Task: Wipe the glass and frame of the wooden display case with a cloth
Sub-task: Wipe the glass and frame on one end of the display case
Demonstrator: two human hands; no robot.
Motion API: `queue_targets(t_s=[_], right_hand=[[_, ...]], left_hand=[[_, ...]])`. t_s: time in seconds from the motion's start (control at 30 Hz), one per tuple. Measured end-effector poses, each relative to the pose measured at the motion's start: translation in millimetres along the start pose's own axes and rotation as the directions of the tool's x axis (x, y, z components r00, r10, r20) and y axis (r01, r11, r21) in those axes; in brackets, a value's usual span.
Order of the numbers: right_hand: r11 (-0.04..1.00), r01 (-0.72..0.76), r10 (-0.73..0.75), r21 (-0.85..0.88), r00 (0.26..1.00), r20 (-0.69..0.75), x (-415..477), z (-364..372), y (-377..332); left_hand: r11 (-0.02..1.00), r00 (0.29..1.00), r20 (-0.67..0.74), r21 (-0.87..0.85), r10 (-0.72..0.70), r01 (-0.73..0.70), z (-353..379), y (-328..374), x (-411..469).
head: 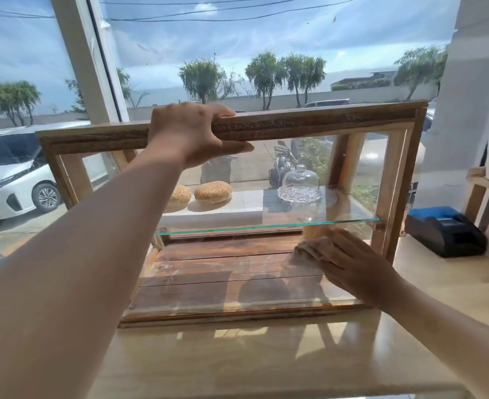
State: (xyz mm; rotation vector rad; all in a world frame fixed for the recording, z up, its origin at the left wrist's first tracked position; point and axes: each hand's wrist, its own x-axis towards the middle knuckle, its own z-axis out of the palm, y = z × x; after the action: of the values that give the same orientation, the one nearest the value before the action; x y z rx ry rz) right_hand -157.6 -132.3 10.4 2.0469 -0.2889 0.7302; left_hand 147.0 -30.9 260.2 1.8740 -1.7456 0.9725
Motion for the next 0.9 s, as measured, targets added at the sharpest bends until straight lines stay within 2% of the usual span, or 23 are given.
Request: queue_targets(t_s=[0.1,0.2,0.27,0.33,0.4,0.47,0.63,0.8,0.9], right_hand=[[0.978,0.205,-0.196,-0.047,0.969,0.149,-45.3,19.3,-47.2],[0.968,0.243,-0.233,-0.054,0.961,0.151,-41.3,18.6,-42.5],[0.987,0.158,-0.156,-0.038,0.987,0.045,-9.5,9.2,-21.7],[0.999,-0.012,0.008,-0.045,0.996,-0.093,40.1,-7.4,7.7],[0.982,-0.179,0.161,-0.055,0.957,-0.243,93.5,-25.2,39.6],[0.961,-0.276,0.260,-0.003,0.910,-0.324,134.8,-41.5,60.8],[0.961,-0.276,0.254,-0.002,0.889,-0.382,161.1,-38.7,49.1],[0.991,-0.111,0.128,0.071,0.938,-0.323,158.3,-13.0,3.8],[0.994,-0.076,0.096,0.075,0.943,-0.318,140.2,3.3,-23.5]], left_hand=[[1.000,1.000,0.014,-0.003,-0.006,0.006,-0.1,-0.7,0.2],[1.000,1.000,0.023,0.010,-0.010,0.010,-0.3,-1.0,0.7],[1.000,1.000,0.029,0.025,-0.004,0.003,-0.1,-1.1,1.0],[0.999,1.000,0.027,0.035,0.009,-0.010,0.6,-1.7,1.7],[1.000,0.998,0.057,0.003,0.018,-0.018,0.1,-5.0,3.7],[0.998,0.995,0.089,-0.051,0.049,-0.044,-1.7,-11.6,5.8],[0.989,0.991,0.079,-0.112,0.105,-0.095,-0.5,-22.1,6.8],[0.989,0.992,0.057,-0.098,0.112,-0.106,2.9,-21.8,8.4],[0.989,0.992,0.042,-0.088,0.120,-0.116,4.6,-23.2,9.0]])
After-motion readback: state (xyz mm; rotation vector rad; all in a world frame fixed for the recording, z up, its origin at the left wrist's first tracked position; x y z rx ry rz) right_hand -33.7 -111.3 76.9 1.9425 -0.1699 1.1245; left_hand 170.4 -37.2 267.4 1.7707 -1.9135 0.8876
